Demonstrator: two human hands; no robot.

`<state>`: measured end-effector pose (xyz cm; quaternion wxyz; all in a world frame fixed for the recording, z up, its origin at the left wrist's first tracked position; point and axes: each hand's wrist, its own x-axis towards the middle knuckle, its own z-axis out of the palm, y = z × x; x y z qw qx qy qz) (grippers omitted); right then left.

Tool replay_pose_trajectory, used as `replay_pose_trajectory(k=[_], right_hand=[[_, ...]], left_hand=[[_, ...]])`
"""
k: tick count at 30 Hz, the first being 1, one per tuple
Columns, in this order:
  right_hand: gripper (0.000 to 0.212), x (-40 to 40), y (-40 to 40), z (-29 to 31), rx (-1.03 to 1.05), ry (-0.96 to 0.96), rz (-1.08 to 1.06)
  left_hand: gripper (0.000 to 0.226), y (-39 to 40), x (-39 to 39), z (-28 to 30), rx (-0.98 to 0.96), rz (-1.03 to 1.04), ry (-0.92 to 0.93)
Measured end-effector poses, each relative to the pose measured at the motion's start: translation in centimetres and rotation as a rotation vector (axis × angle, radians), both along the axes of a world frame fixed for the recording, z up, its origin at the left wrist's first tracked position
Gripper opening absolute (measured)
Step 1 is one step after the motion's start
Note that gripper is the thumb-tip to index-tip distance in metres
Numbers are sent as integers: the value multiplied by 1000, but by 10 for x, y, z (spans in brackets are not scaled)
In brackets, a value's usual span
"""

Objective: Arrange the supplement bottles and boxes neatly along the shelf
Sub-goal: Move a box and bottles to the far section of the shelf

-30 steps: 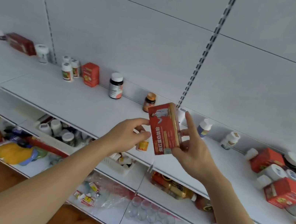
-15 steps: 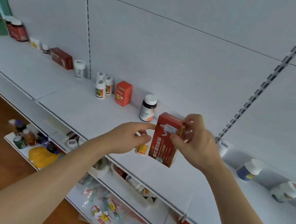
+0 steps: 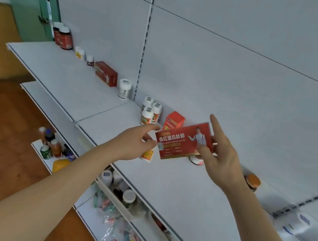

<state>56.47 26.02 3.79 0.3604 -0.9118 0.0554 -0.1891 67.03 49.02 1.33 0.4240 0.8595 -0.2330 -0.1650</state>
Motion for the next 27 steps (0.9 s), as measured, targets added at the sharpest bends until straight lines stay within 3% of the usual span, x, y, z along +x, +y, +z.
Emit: replay_pose_trajectory(k=[7,20,27], right_hand=[[53,57,82,-3,-11,55,14],[37,176,182,-10,-136,161,-60],[34,272,209,-19,-222,149,-11]], left_hand=[[29,83,72,5,-93,-12,-35],[38,184,193,-2,-63,-65,-74],[42,220,279,-6,8,41,-150]])
